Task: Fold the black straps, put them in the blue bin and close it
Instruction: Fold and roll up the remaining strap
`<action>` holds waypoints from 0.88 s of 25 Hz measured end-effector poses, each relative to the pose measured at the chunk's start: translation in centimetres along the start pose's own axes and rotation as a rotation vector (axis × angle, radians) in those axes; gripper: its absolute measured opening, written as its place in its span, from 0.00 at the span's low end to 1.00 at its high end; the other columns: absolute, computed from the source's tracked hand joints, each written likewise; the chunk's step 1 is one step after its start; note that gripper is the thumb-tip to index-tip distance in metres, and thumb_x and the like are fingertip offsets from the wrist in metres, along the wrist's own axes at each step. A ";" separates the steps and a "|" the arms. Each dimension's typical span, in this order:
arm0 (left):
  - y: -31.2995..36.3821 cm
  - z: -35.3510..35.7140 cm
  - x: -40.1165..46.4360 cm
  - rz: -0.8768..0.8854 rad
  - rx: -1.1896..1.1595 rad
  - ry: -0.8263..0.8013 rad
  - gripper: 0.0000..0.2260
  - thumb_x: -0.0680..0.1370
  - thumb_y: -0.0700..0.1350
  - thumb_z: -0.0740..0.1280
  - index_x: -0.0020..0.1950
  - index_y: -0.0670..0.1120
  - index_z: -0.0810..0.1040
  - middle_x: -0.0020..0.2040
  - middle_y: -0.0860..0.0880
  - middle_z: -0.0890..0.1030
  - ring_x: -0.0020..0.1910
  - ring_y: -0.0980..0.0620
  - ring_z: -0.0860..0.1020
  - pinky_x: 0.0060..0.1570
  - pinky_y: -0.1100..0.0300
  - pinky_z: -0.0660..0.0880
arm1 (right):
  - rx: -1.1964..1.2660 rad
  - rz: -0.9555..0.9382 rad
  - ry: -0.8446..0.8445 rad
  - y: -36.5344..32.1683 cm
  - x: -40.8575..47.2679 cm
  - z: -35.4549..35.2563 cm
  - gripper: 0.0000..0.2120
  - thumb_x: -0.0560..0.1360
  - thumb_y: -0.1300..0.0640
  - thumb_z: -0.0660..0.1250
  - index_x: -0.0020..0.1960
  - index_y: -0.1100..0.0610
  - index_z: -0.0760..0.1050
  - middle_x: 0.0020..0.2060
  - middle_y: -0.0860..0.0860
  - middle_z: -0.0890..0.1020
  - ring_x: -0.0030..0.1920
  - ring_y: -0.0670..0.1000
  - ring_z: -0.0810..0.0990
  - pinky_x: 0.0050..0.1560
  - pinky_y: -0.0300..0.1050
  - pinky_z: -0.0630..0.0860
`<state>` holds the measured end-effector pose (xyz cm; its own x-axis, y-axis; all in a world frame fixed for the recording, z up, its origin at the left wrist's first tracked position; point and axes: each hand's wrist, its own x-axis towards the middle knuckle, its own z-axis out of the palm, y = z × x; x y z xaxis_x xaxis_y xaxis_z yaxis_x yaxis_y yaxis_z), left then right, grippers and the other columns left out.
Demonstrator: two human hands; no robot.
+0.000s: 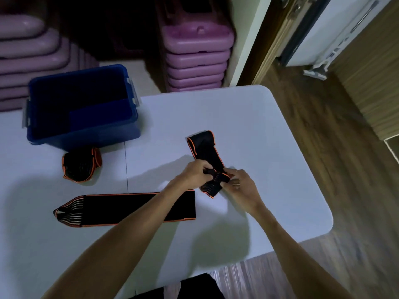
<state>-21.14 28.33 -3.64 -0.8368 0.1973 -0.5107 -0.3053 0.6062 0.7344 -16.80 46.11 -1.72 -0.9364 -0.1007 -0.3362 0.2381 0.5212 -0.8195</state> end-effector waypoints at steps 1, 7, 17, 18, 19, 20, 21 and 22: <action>-0.3 -0.5 -0.4 -0.011 -0.008 -0.007 0.11 0.75 0.40 0.67 0.57 0.45 0.78 0.56 0.44 0.81 0.55 0.47 0.79 0.53 0.61 0.72 | 0.000 -0.016 -0.042 0.2 -0.2 0.0 0.18 0.73 0.66 0.68 0.54 0.44 0.77 0.49 0.49 0.80 0.44 0.43 0.80 0.47 0.31 0.73; 2.3 -5.9 -4.7 0.053 -0.231 -0.005 0.04 0.76 0.42 0.62 0.50 0.49 0.72 0.48 0.49 0.79 0.46 0.52 0.77 0.46 0.63 0.73 | -0.062 -0.259 -0.232 -0.7 1.3 -0.4 0.14 0.70 0.64 0.75 0.54 0.57 0.79 0.60 0.43 0.79 0.63 0.35 0.71 0.60 0.29 0.66; -8.2 -16.8 -15.8 0.274 0.887 0.251 0.08 0.69 0.48 0.71 0.46 0.53 0.76 0.44 0.52 0.78 0.48 0.49 0.74 0.47 0.52 0.72 | -0.706 -0.923 0.033 -5.6 -0.2 11.6 0.04 0.74 0.55 0.68 0.48 0.53 0.78 0.39 0.50 0.79 0.37 0.54 0.78 0.41 0.50 0.70; -9.9 -17.0 -16.9 0.264 0.957 0.270 0.06 0.68 0.48 0.72 0.43 0.52 0.78 0.43 0.52 0.79 0.47 0.48 0.75 0.45 0.52 0.71 | -0.723 -0.928 -0.099 -5.5 -1.0 12.8 0.06 0.75 0.51 0.67 0.49 0.52 0.77 0.40 0.49 0.78 0.38 0.53 0.78 0.42 0.49 0.70; -11.6 -16.9 -18.1 0.223 0.968 0.276 0.05 0.68 0.51 0.72 0.41 0.53 0.78 0.43 0.52 0.78 0.46 0.48 0.74 0.46 0.52 0.71 | -0.731 -0.932 -0.196 -5.4 -1.5 13.3 0.08 0.76 0.48 0.66 0.50 0.51 0.77 0.41 0.48 0.78 0.40 0.53 0.78 0.43 0.49 0.70; -13.3 -16.6 -19.1 0.173 0.931 0.295 0.07 0.69 0.56 0.69 0.40 0.54 0.79 0.45 0.53 0.78 0.48 0.49 0.74 0.49 0.53 0.70 | -0.715 -0.921 -0.229 -5.3 -1.7 13.2 0.09 0.76 0.46 0.66 0.51 0.50 0.77 0.42 0.48 0.79 0.42 0.52 0.78 0.44 0.49 0.71; -14.8 -16.2 -20.1 0.119 0.862 0.334 0.11 0.71 0.60 0.65 0.39 0.54 0.80 0.47 0.53 0.77 0.50 0.50 0.73 0.51 0.54 0.69 | -0.689 -0.884 -0.209 -5.3 -1.5 12.7 0.10 0.76 0.45 0.66 0.52 0.50 0.78 0.43 0.47 0.79 0.44 0.52 0.78 0.47 0.49 0.71; -16.1 -15.6 -20.7 0.079 0.787 0.397 0.15 0.72 0.63 0.61 0.38 0.54 0.80 0.46 0.54 0.76 0.49 0.50 0.73 0.51 0.56 0.68 | -0.684 -0.813 -0.162 -5.1 -1.0 11.9 0.11 0.76 0.44 0.66 0.53 0.49 0.78 0.46 0.47 0.79 0.48 0.52 0.78 0.50 0.50 0.70</action>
<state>-5.97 2.46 2.14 -0.9830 0.0674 -0.1709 0.0387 0.9854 0.1660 -13.97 33.47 -2.71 -0.6918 -0.7160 0.0935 -0.6825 0.6061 -0.4085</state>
